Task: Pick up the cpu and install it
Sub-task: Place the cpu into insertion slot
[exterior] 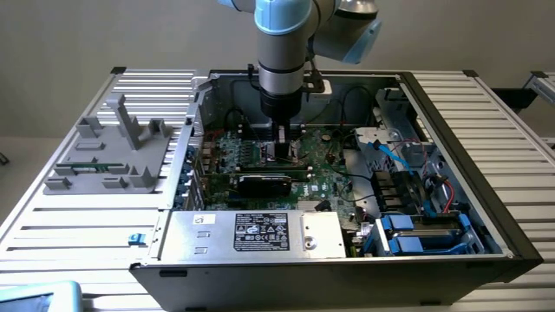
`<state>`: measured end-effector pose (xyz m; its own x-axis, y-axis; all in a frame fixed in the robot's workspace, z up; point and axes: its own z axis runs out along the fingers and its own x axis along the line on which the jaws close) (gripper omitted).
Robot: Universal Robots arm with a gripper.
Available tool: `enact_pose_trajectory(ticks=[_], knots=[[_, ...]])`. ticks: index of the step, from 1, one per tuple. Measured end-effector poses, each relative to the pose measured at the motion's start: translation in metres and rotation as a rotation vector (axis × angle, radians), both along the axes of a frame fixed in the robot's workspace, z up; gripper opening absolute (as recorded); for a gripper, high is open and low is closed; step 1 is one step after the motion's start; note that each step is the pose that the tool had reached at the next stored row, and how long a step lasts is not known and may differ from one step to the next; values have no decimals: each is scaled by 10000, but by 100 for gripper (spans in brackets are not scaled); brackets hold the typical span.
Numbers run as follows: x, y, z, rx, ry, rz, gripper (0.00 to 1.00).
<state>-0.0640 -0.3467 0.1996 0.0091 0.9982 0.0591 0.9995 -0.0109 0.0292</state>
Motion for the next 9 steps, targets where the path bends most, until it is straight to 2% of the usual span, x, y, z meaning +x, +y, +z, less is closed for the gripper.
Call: enact_pose_trajectory(ticks=[9], knots=[[0,-11,0,10,-4,21,56]])
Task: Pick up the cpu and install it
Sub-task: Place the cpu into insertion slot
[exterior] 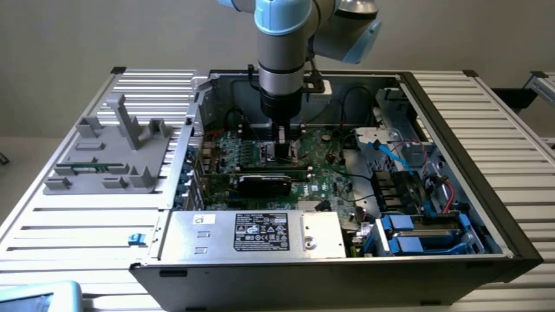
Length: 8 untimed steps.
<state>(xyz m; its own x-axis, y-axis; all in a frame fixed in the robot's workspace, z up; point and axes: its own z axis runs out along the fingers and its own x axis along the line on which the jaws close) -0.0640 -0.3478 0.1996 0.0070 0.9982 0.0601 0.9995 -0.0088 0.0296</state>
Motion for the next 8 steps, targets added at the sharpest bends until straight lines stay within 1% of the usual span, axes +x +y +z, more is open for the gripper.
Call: enact_pose_trajectory(ticks=[8], knots=[[-4,-2,-6,21,-22,0,56]])
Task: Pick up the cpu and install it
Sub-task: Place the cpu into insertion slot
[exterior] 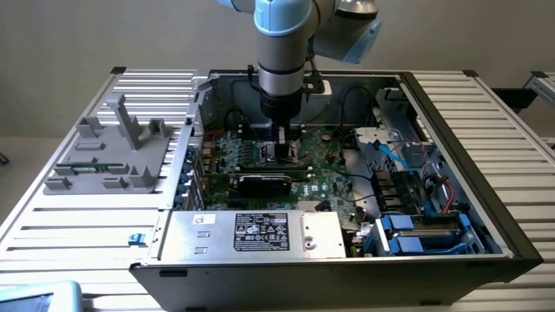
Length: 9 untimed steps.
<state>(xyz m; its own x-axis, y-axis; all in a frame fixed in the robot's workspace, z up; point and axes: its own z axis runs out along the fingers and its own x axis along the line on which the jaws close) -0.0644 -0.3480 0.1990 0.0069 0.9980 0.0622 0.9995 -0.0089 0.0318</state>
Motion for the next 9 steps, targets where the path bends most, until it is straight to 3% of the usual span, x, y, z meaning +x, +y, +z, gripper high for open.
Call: enact_pose_trajectory(ticks=[9], knots=[[-7,1,-12,2,-11,-1,56]])
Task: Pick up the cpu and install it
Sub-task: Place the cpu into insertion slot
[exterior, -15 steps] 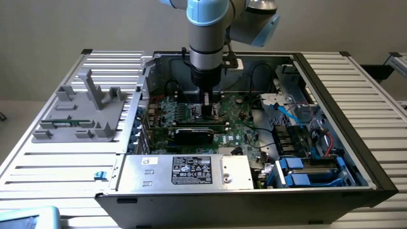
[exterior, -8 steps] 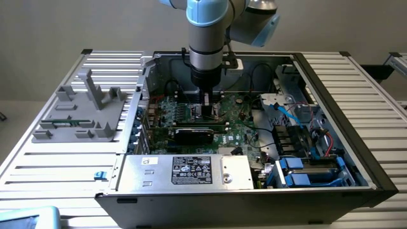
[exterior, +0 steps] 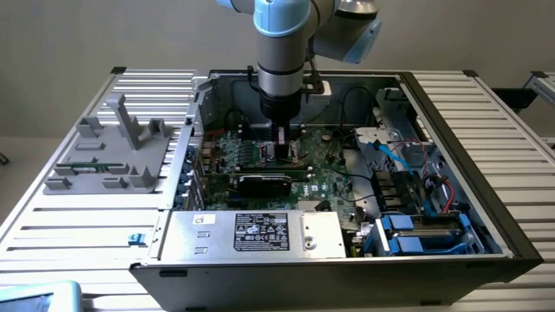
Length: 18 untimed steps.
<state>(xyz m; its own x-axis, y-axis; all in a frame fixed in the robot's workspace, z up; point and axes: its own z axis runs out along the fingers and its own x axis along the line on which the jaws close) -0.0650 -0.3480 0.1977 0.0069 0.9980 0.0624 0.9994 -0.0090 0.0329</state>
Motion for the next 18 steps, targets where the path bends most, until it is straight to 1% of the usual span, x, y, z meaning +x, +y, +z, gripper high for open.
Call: enact_pose_trajectory(ticks=[6,8,14,16,18], knots=[[0,-1,-1,-1,-35,1,56],[0,-1,-2,-1,-65,0,56],[-1,-1,-2,-1,-71,2,56],[-5,-2,-1,0,-99,1,56],[-11,-2,-1,0,-150,0,56]])
